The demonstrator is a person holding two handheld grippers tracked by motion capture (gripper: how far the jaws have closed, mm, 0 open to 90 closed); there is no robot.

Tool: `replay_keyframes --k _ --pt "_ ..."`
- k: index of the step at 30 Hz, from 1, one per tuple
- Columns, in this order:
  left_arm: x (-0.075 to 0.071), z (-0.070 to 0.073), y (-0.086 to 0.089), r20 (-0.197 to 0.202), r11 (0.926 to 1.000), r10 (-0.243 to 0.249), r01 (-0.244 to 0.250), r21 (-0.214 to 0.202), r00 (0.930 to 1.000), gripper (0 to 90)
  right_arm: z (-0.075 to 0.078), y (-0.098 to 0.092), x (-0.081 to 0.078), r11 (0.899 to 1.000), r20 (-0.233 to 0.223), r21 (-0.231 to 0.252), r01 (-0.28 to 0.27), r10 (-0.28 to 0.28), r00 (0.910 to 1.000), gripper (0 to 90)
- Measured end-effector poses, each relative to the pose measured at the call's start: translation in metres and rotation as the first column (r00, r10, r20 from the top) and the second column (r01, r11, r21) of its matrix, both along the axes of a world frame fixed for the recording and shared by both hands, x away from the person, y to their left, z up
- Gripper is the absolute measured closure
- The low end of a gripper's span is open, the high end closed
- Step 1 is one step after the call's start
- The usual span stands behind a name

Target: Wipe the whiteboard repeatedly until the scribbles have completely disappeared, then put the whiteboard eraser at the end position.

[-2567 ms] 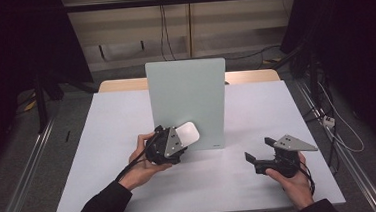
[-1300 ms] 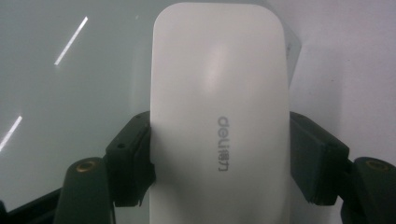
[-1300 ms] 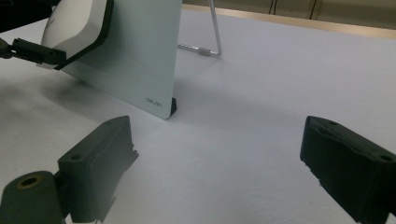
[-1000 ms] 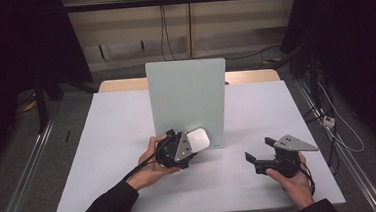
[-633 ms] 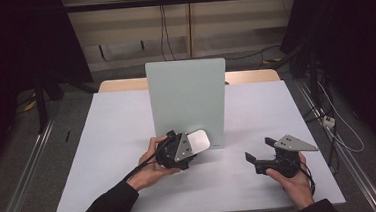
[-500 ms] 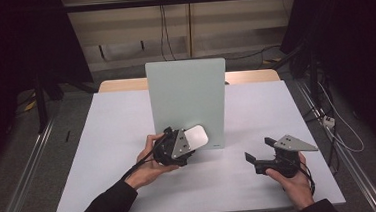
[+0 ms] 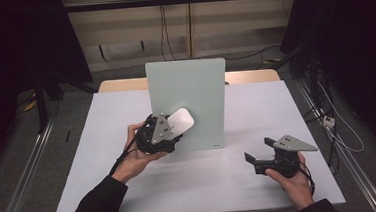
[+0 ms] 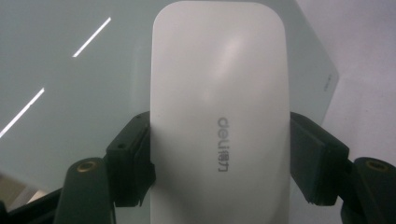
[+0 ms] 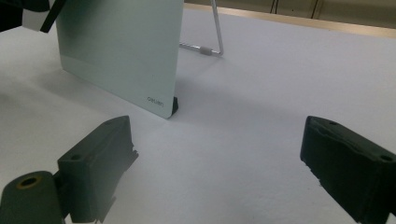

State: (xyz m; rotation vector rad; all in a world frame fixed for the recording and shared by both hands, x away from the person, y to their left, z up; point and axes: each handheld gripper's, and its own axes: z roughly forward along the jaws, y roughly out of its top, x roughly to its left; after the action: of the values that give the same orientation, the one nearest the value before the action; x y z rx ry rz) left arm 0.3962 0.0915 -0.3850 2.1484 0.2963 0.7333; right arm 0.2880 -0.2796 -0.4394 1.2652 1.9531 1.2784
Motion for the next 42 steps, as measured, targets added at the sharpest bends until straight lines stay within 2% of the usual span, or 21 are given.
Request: replay_keyframes --k 1,2,4,7,12,14,18,19,28,32,36,38,40,42 --pt "0.000 0.000 0.000 0.000 1.0000 0.000 0.000 0.000 1.0000 31.0 0.000 0.000 0.000 1.000 0.000 0.000 0.003 -0.003 1.0000 9.2" --pt "0.002 0.005 0.004 0.005 0.9996 0.020 -0.020 -0.022 0.9998 31.0 0.000 0.000 0.000 1.000 -0.001 0.000 0.004 -0.004 1.0000 9.2" --pt "0.003 0.006 0.006 0.002 0.9991 0.024 -0.024 -0.034 0.9997 31.0 0.000 0.000 0.000 1.000 -0.002 0.002 0.002 -0.002 1.0000 9.2" --pt "0.005 0.011 0.012 -0.007 0.9961 0.043 -0.044 -0.077 0.9990 31.0 0.000 0.000 0.000 1.000 -0.002 0.004 0.001 -0.001 1.0000 9.1" --pt "0.004 0.013 0.019 -0.036 0.9955 0.042 -0.045 -0.083 0.9985 31.1 0.000 0.001 0.002 1.000 -0.004 0.005 0.003 -0.003 1.0000 9.1" --pt "0.004 0.014 0.020 -0.036 0.9951 0.045 -0.048 -0.086 0.9984 31.1 0.000 0.002 0.002 1.000 -0.006 0.006 0.004 -0.004 1.0000 9.1" --pt "0.002 0.019 0.024 -0.052 0.9929 0.040 -0.046 -0.110 0.9979 31.0 0.000 0.002 0.003 1.000 -0.007 0.007 0.005 -0.005 1.0000 9.1" --pt "0.001 0.022 0.026 -0.068 0.9907 0.034 -0.043 -0.129 0.9971 31.0 0.000 0.002 0.003 1.000 -0.006 0.006 0.006 -0.006 1.0000 9.1" --pt "-0.003 0.024 0.029 -0.110 0.9911 0.027 -0.041 -0.127 0.9936 31.0 0.000 0.000 0.001 1.000 -0.002 0.009 0.006 -0.006 1.0000 9.0" --pt "-0.006 0.025 0.029 -0.130 0.9919 0.008 -0.024 -0.125 0.9915 31.0 0.000 0.000 0.000 1.000 -0.001 0.004 0.000 0.000 1.0000 9.1" --pt "-0.007 0.028 0.030 -0.164 0.9904 -0.012 -0.011 -0.138 0.9864 31.0 0.001 0.000 0.000 1.000 0.005 0.002 -0.003 0.003 1.0000 9.0" --pt "-0.006 0.027 0.030 -0.195 0.9896 -0.023 -0.005 -0.144 0.9806 31.0 0.001 0.002 0.001 1.000 -0.001 0.005 -0.002 0.002 1.0000 9.1" --pt "-0.007 0.026 0.031 -0.210 0.9921 -0.035 0.009 -0.125 0.9772 31.0 0.000 0.003 0.003 1.000 -0.004 0.007 -0.004 0.005 1.0000 9.0" --pt "-0.008 0.026 0.031 -0.241 0.9914 -0.048 0.017 -0.130 0.9693 31.0 0.000 0.003 0.004 1.000 -0.006 0.008 -0.008 0.008 1.0000 9.0"
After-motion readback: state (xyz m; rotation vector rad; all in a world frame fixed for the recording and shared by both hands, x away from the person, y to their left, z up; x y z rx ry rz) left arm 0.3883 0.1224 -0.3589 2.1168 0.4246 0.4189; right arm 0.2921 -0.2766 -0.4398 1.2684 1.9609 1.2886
